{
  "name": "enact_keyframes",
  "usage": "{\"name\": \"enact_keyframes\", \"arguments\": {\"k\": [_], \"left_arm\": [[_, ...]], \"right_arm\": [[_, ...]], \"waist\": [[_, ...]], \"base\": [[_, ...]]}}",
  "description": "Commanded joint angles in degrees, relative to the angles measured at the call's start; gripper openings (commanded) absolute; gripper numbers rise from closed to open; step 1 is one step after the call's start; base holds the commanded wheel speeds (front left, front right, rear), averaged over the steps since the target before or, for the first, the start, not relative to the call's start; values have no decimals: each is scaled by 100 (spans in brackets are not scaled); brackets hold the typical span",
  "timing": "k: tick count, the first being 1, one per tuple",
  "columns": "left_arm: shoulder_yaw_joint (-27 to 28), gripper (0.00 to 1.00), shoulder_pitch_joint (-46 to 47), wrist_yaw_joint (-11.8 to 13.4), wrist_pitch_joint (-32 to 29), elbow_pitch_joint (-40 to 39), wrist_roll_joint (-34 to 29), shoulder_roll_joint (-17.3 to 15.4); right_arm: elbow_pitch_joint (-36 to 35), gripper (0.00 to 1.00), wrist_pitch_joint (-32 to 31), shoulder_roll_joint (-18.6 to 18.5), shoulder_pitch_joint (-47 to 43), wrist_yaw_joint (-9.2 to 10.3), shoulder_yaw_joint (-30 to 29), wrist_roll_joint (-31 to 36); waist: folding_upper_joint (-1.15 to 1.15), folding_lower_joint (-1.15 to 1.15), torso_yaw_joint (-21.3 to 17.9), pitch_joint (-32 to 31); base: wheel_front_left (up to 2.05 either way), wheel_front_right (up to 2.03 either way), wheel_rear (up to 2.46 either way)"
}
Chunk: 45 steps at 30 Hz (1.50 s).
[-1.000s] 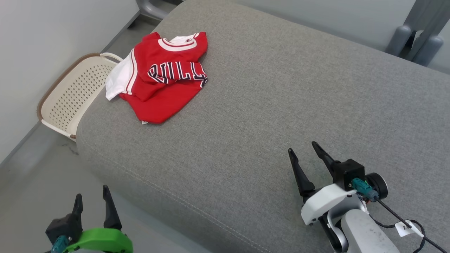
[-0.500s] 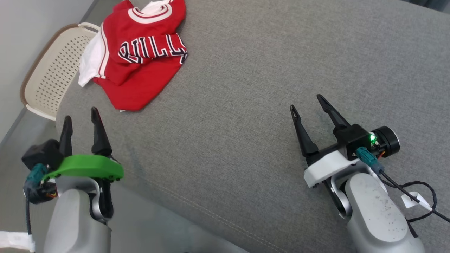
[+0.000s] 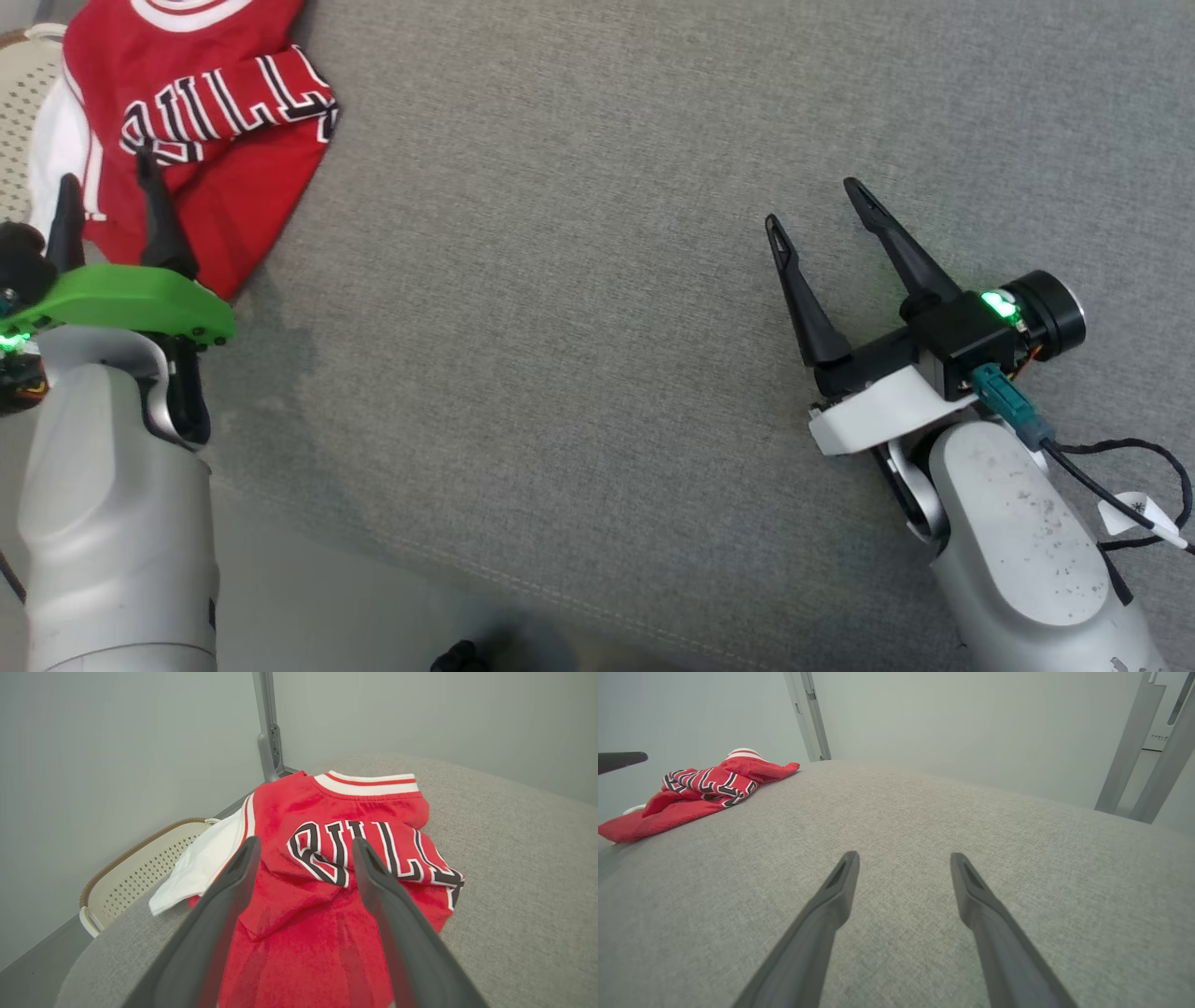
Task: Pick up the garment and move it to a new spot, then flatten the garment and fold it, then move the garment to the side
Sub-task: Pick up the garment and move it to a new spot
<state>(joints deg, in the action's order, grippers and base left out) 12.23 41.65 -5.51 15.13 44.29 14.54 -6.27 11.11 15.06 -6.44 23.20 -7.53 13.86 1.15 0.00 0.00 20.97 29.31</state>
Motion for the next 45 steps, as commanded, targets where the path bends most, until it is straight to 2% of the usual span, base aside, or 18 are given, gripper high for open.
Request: {"name": "enact_keyframes", "arguments": {"k": [1,10,16,17,18,19,25,27,33,38,45], "left_arm": [[61,100,223,29,0,81,-57,-110],[73,100,830,-26,0,1266,-253,-498],[66,100,1081,-46,-12,1833,-184,-528],[70,87,1096,-36,-12,1832,-179,-526],[61,28,1110,-35,-11,1726,-218,-529],[57,0,1108,-22,-11,1621,-251,-524],[-31,0,739,110,-1,381,-616,-459],[-47,0,690,40,1,-2,-694,-487],[-222,0,523,-123,0,-1200,-832,-297],[-749,0,402,-195,0,-1813,-956,-159],[-1801,0,180,-203,1,-2144,-675,90]], "right_arm": [[-164,100,16,-25,139,9,-14,-4],[-504,100,15,-60,196,9,33,-37],[-521,100,2,-50,155,10,-19,-39],[-518,100,2,-48,146,10,-33,-33],[-512,100,2,-55,151,10,-66,-30],[-502,100,2,-58,161,10,-93,-26],[-359,100,1,13,113,11,-168,-61],[-319,100,2,70,94,10,-167,-97],[-156,100,5,218,6,10,-180,-234],[-9,100,9,303,-121,10,-195,-341],[14,100,9,352,-287,10,-161,-603]], "waist": [[0,0,-371,372],[0,0,-731,643],[0,0,-857,725],[0,0,-871,733],[0,0,-880,746],[0,0,-883,755],[0,0,-879,576],[0,0,-904,460],[0,0,-1089,-4],[0,0,-1443,-395],[0,0,-2205,-758]], "base": [[0,0,0],[0,0,0],[0,0,0],[0,0,0],[0,0,0],[0,0,0],[0,0,0],[0,0,0],[0,0,0],[0,0,0],[0,0,0]]}}
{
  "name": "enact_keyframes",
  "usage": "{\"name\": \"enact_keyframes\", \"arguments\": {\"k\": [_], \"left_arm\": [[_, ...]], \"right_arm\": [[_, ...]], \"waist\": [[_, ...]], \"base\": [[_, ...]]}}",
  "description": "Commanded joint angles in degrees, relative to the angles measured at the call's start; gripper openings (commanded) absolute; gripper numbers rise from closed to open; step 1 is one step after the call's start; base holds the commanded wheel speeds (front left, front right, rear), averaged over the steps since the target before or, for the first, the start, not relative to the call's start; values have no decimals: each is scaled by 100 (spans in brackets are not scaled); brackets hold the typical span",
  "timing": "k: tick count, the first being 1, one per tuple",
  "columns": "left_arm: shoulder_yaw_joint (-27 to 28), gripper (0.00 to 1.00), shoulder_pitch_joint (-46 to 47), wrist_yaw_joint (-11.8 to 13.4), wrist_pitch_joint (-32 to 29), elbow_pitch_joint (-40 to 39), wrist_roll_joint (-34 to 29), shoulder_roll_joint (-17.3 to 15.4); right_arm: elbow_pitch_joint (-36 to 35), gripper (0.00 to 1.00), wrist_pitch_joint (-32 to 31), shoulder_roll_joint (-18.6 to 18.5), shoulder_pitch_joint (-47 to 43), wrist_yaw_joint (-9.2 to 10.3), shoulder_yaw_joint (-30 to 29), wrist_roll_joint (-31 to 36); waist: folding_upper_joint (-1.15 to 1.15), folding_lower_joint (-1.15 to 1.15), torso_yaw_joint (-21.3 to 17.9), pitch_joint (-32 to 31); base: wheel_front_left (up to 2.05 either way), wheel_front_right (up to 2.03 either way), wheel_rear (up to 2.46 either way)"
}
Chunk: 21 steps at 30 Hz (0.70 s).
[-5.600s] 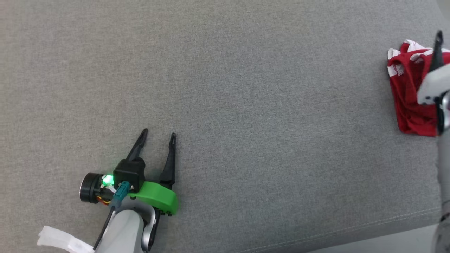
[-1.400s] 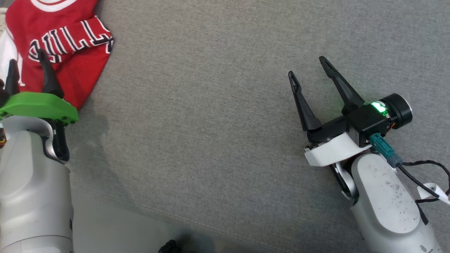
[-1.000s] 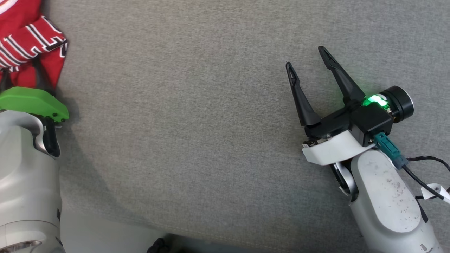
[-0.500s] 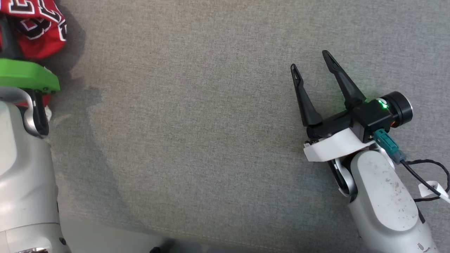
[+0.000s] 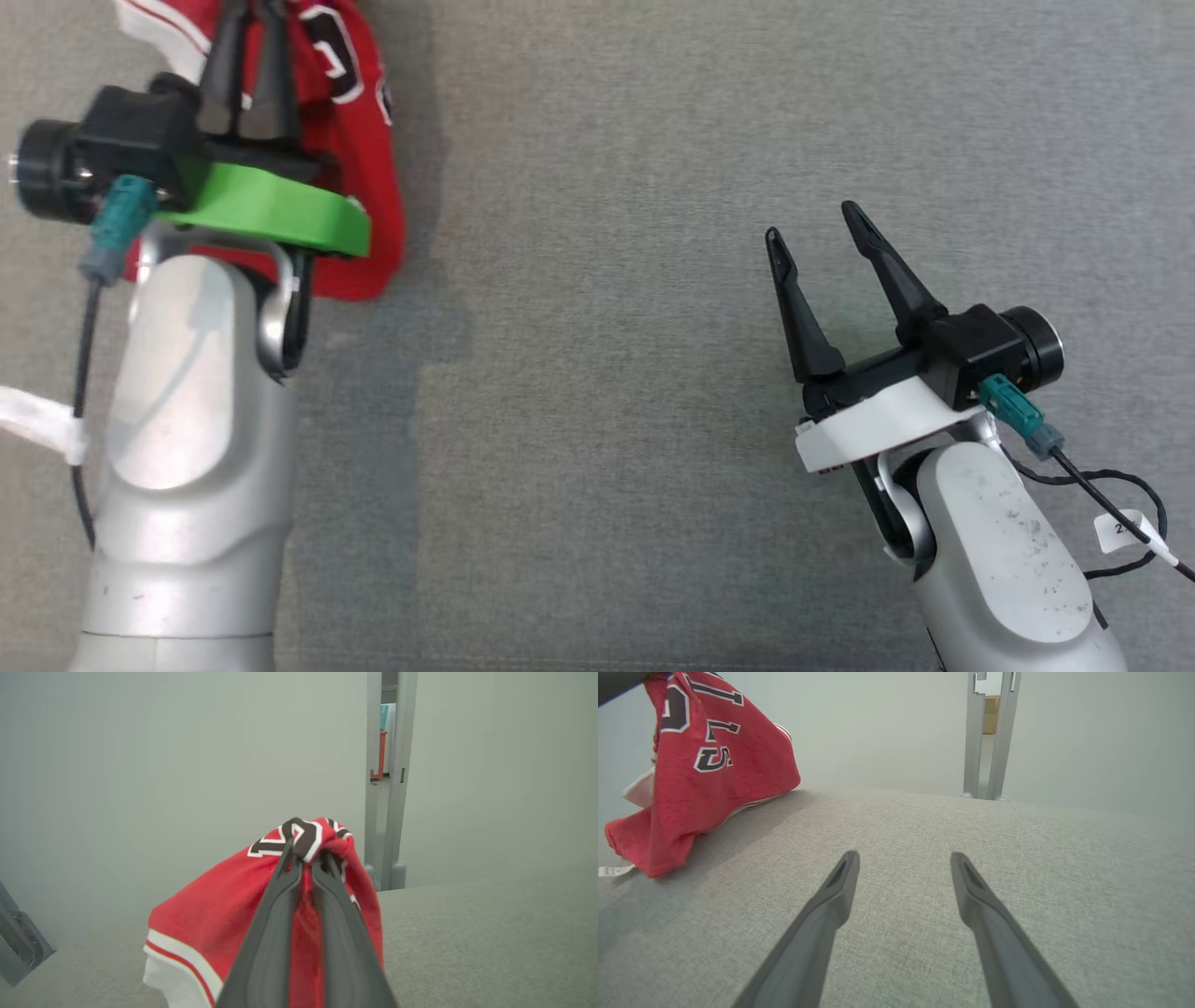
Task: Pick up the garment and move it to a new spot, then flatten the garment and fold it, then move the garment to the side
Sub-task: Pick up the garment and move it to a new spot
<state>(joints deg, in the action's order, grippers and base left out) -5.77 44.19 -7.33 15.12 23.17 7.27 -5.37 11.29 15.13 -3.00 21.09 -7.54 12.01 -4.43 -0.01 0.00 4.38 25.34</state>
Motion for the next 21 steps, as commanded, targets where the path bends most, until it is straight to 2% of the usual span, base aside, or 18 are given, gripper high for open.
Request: {"name": "enact_keyframes", "arguments": {"k": [1,8,14,18,21], "left_arm": [[-159,0,-78,-19,2,-59,92,28],[-1324,0,-50,-19,2,-126,479,203],[-2106,0,-57,-19,2,-586,1136,233],[-2402,0,-131,86,1,-819,1385,225],[-2284,0,-166,184,1,-496,1242,215]], "right_arm": [[-13,100,1,9,-93,11,22,-78],[-31,100,1,8,-222,11,33,-413],[-21,100,1,8,-372,11,-11,-565],[-7,100,1,10,-473,11,-66,-546],[-19,100,1,10,-463,11,-95,-570]], "waist": [[1,0,-643,-376],[1,0,-1441,-496],[1,0,-1814,-618],[1,0,-1888,-660],[1,0,-1922,-628]], "base": [[0,0,0],[0,0,0],[0,0,0],[0,0,0],[0,0,0]]}}
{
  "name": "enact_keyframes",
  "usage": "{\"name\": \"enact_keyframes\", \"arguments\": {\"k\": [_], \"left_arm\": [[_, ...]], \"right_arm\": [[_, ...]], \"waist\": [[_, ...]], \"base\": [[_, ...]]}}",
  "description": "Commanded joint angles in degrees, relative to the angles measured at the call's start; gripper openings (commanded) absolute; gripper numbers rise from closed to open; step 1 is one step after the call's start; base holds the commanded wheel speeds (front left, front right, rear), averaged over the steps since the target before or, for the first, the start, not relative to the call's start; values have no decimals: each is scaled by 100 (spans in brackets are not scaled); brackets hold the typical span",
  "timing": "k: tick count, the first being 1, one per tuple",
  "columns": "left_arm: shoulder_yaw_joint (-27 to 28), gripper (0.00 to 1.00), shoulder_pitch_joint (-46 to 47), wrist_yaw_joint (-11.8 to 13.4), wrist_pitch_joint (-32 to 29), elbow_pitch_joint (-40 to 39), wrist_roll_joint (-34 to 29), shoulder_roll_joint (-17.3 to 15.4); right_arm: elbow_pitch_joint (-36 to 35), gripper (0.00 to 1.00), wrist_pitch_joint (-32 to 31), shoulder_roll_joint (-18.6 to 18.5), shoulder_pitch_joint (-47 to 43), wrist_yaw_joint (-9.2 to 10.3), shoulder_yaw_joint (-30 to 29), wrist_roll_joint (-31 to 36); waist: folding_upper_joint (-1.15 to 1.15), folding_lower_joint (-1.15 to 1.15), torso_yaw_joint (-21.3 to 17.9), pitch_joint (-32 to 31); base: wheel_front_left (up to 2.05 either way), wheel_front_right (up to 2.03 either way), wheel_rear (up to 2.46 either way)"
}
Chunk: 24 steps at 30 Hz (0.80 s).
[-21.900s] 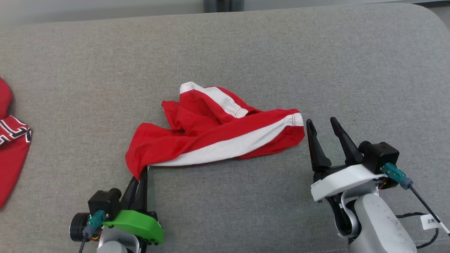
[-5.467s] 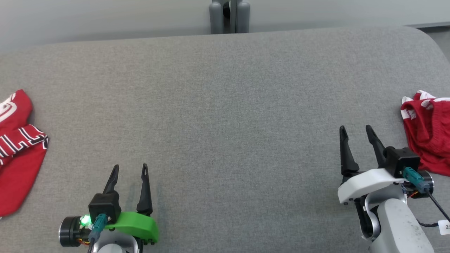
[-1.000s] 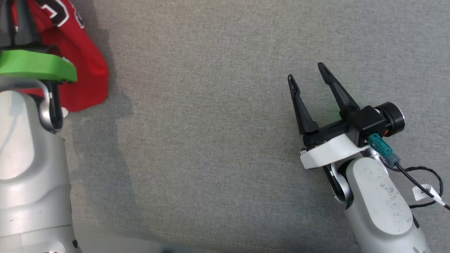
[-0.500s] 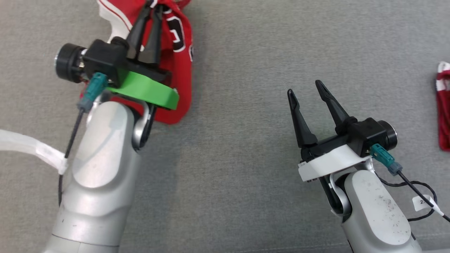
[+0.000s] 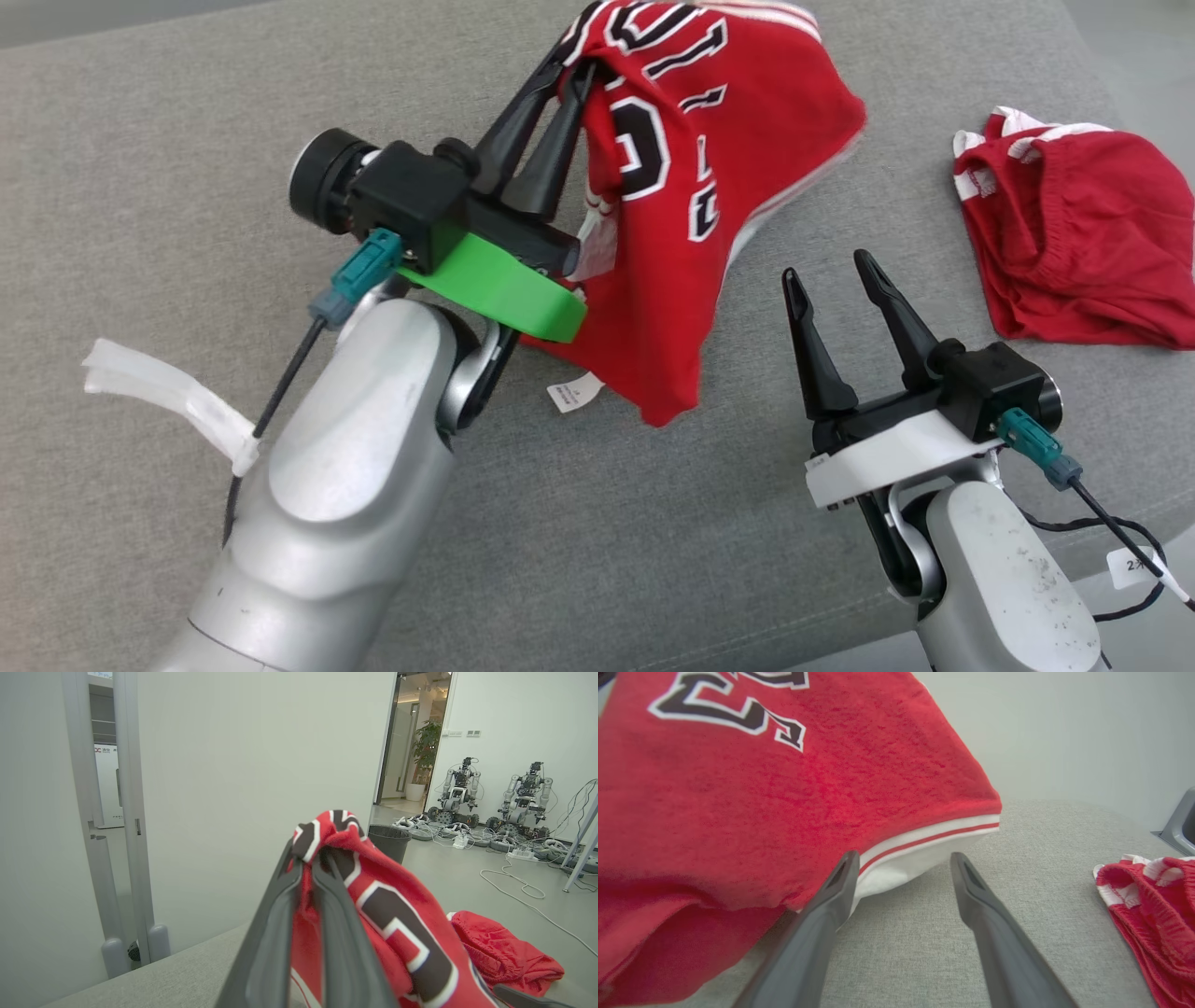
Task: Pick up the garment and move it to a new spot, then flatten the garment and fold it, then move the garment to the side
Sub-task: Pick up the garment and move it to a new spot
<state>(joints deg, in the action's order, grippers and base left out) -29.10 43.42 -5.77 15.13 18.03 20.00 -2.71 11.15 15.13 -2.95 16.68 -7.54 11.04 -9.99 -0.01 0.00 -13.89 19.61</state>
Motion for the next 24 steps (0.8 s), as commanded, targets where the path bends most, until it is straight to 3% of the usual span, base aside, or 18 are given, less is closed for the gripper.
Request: {"name": "enact_keyframes", "arguments": {"k": [1,8,9,10,11,17,24], "left_arm": [[145,0,-71,42,1,168,-106,-106],[736,0,273,189,0,1323,-453,-638],[815,24,343,232,1,1450,-555,-724],[856,87,361,291,0,1630,-626,-827],[899,100,343,297,-1,1791,-655,-881],[1378,100,-67,528,0,1781,-788,-928],[2110,100,-1411,665,0,837,-827,-578]], "right_arm": [[-18,100,1,5,-8,11,4,-38],[-22,100,1,1,91,11,25,-77],[-3,100,1,2,99,11,39,-68],[6,100,1,2,111,11,36,-60],[17,100,1,1,120,11,36,-55],[79,100,1,0,51,11,27,60],[180,100,1,0,-116,11,-65,117]], "waist": [[1,0,-113,-26],[1,0,-147,169],[1,0,-138,190],[1,0,-125,201],[1,0,-116,205],[1,0,35,66],[1,0,319,-231]], "base": [[0,0,0],[0,0,0],[0,0,0],[0,0,0],[0,0,0],[0,0,0],[0,0,0]]}}
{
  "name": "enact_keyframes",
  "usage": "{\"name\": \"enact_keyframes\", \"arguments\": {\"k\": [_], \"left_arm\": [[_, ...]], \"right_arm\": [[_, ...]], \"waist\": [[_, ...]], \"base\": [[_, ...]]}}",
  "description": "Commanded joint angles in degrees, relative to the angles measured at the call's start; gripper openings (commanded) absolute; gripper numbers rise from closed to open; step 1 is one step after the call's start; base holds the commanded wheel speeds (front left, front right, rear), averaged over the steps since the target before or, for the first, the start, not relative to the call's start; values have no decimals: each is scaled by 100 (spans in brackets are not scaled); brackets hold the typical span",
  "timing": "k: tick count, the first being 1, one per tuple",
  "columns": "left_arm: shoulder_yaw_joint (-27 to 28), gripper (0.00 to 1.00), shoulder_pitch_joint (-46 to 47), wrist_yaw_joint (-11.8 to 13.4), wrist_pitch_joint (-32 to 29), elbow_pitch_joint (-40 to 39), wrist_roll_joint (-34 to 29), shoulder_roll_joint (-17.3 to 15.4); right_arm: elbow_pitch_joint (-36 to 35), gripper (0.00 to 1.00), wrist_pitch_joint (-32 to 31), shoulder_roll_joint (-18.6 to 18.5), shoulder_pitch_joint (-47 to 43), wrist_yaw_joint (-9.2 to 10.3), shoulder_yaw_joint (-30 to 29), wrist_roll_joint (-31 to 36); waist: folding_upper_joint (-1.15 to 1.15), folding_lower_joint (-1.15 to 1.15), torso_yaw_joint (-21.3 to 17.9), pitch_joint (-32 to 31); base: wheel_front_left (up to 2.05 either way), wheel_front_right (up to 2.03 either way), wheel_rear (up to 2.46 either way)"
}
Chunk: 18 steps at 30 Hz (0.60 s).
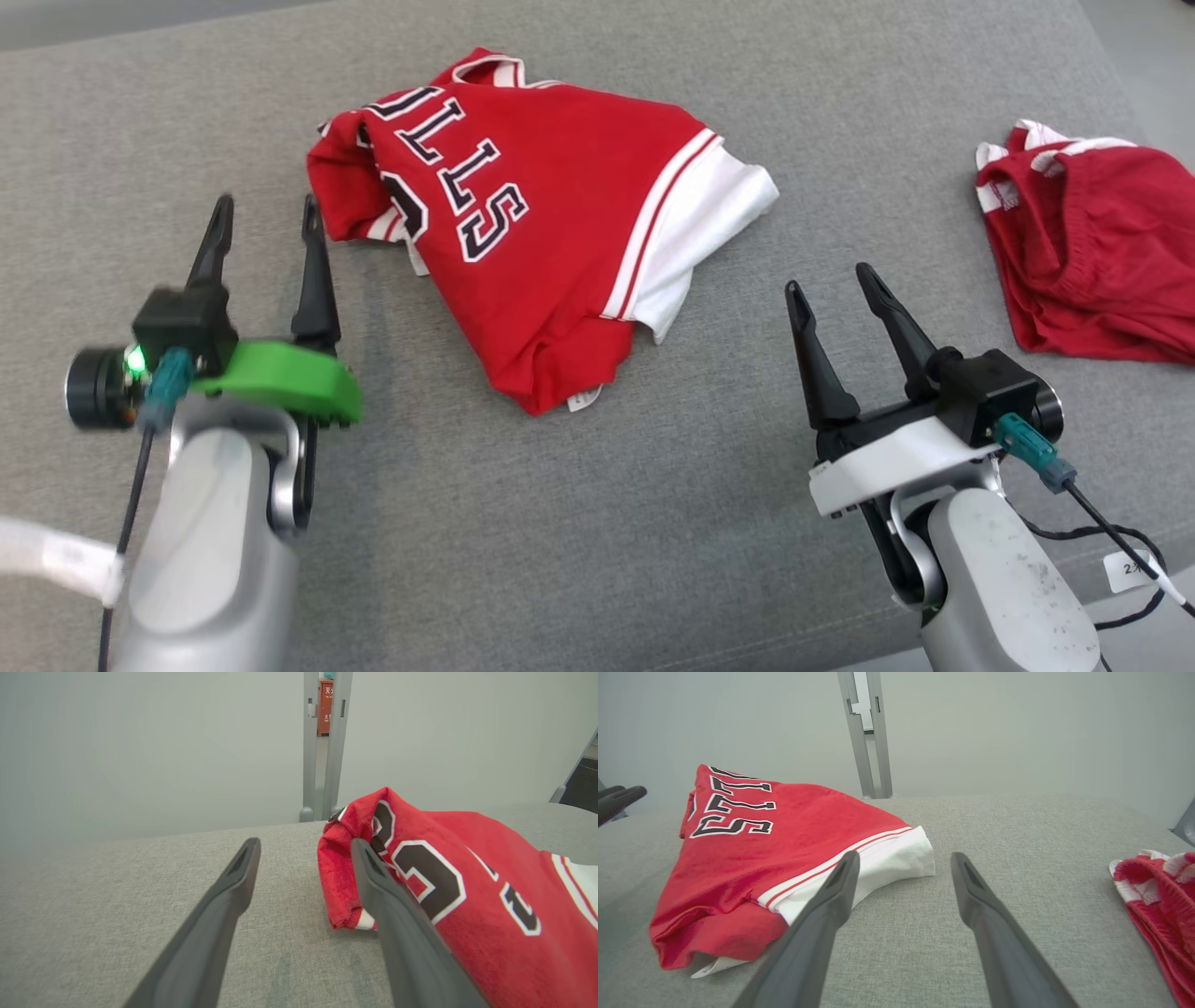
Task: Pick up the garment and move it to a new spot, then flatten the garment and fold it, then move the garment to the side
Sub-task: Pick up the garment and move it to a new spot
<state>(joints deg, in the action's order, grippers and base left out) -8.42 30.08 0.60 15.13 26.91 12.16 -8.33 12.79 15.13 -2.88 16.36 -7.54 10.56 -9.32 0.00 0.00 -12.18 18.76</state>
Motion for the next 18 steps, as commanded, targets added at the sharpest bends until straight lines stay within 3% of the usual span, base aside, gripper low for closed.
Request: {"name": "enact_keyframes", "arguments": {"k": [1,6,12,18], "left_arm": [[137,100,-270,36,0,-196,-72,42],[588,100,-1329,-44,-2,-1113,-275,362],[596,100,-2176,-236,-3,-1362,-415,505],[460,100,-2635,-120,-1,-1459,-131,540]], "right_arm": [[39,100,1,-5,-114,11,-22,66],[157,100,1,-9,-239,11,-131,221],[303,100,1,-12,-404,11,-198,371],[525,100,1,-11,-583,11,-282,479]], "waist": [[0,0,190,-189],[0,0,488,-419],[0,0,833,-626],[0,0,1149,-848]], "base": [[0,0,0],[0,0,0],[0,0,0],[0,0,0]]}}
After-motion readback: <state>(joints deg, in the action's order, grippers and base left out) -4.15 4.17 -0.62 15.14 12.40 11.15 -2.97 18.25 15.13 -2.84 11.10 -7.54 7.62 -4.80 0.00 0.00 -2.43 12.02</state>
